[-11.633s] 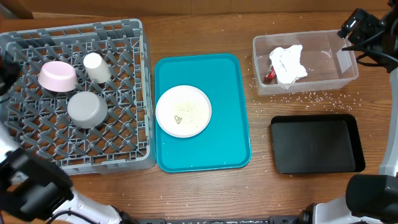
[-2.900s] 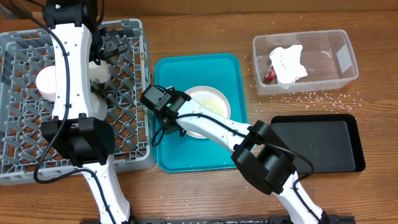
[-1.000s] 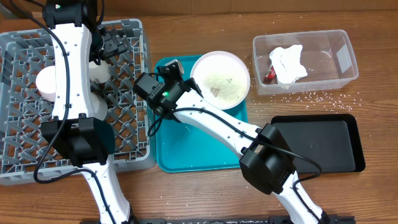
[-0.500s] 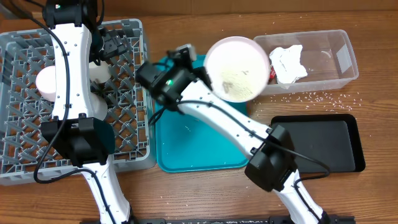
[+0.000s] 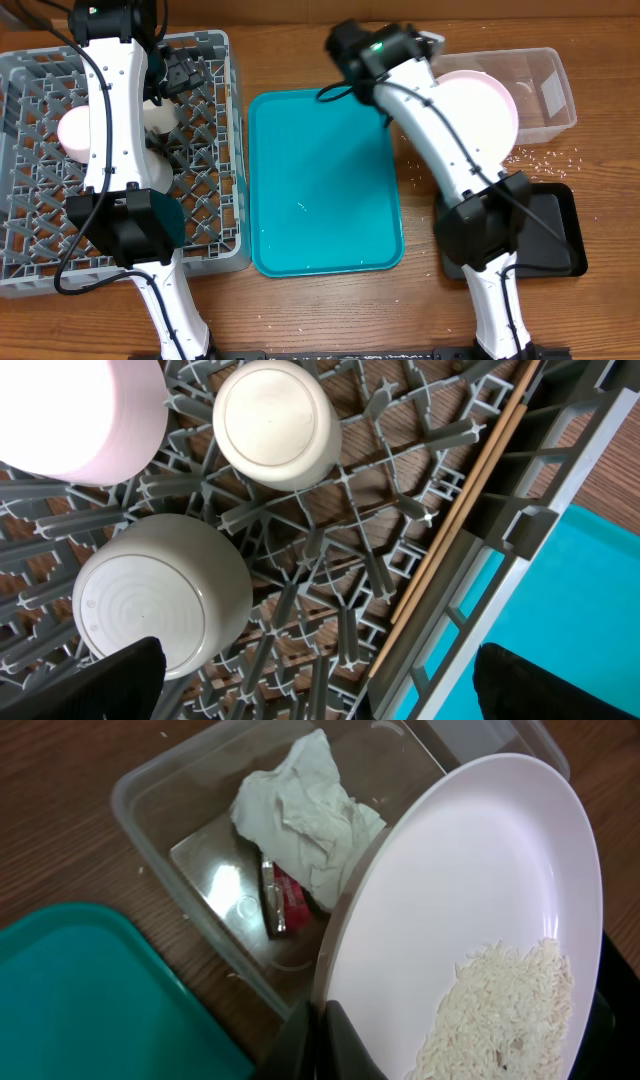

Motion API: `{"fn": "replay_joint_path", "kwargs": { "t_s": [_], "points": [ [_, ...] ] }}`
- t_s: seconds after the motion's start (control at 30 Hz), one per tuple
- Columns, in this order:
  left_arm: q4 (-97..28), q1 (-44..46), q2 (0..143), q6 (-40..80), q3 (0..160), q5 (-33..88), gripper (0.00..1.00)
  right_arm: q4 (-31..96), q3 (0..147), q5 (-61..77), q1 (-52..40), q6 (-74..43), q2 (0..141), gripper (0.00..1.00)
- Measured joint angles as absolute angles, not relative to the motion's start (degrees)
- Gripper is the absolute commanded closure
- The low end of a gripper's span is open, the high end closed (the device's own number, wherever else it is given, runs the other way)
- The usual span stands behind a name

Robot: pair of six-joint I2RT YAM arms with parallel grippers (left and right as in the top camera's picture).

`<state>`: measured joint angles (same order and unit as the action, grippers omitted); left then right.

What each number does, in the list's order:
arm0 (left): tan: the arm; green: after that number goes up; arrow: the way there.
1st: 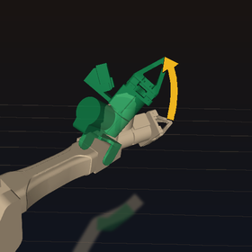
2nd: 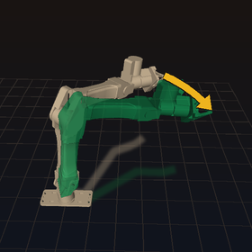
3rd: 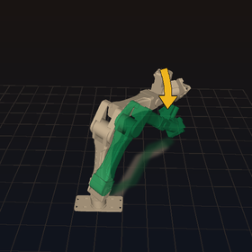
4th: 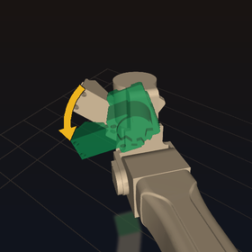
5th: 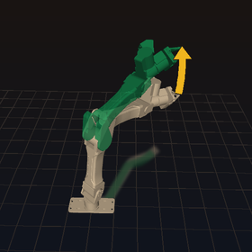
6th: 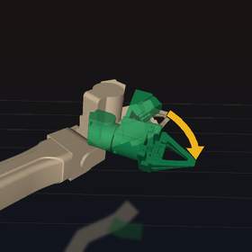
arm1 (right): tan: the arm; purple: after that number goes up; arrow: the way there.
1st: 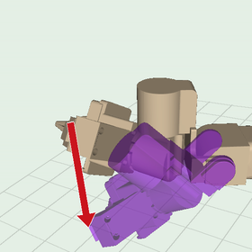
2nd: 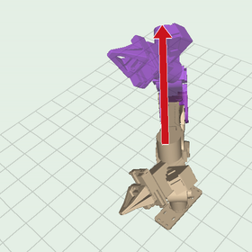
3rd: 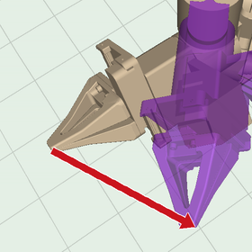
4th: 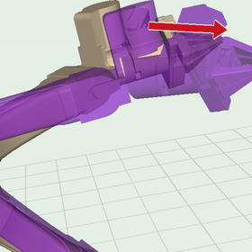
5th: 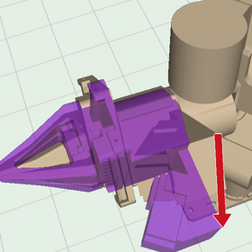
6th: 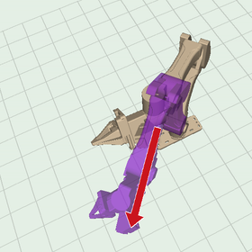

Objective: Sort waste into correct bins and load items into the dishwasher
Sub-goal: 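Lift the rice plate and carry it over the black tray, then tilt the plate with the right gripper to dump rice onto black tray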

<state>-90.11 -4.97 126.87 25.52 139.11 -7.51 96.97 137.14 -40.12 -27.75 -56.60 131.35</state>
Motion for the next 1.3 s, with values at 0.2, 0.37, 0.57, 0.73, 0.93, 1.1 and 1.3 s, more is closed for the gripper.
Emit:
{"fn": "replay_joint_path", "kwargs": {
  "t_s": [0.2,0.37,0.57,0.73,0.93,1.1,1.3],
  "points": [
    [-90.1,-5.0,126.8,25.5,139.1,-7.5,0.00,96.9,137.1,-35.5,-21.8,-58.4,129.1,0.96],
    [-90.1,-5.0,126.8,25.5,139.1,-7.5,0.00,97.0,137.1,-31.4,-15.3,-60.5,124.7,0.96],
    [-90.1,-5.0,126.8,25.5,139.1,-7.5,0.00,97.1,137.1,-24.9,-5.8,-61.5,121.1,0.97],
    [-90.4,-5.0,126.9,25.5,139.1,-7.5,0.00,96.9,133.5,-20.7,-2.2,-62.7,120.3,0.97],
    [-90.5,-5.0,126.8,25.5,139.1,-7.5,0.00,97.1,127.8,-18.4,-1.4,-64.9,119.9,0.96],
    [-90.5,-5.0,126.9,25.5,139.1,-7.5,0.00,97.0,127.5,-17.8,-1.0,-65.8,119.6,0.97],
    [-90.5,-5.0,126.9,25.5,139.1,-7.5,0.00,95.4,127.5,-15.0,0.6,-65.5,119.0,0.97]
  ]
}}
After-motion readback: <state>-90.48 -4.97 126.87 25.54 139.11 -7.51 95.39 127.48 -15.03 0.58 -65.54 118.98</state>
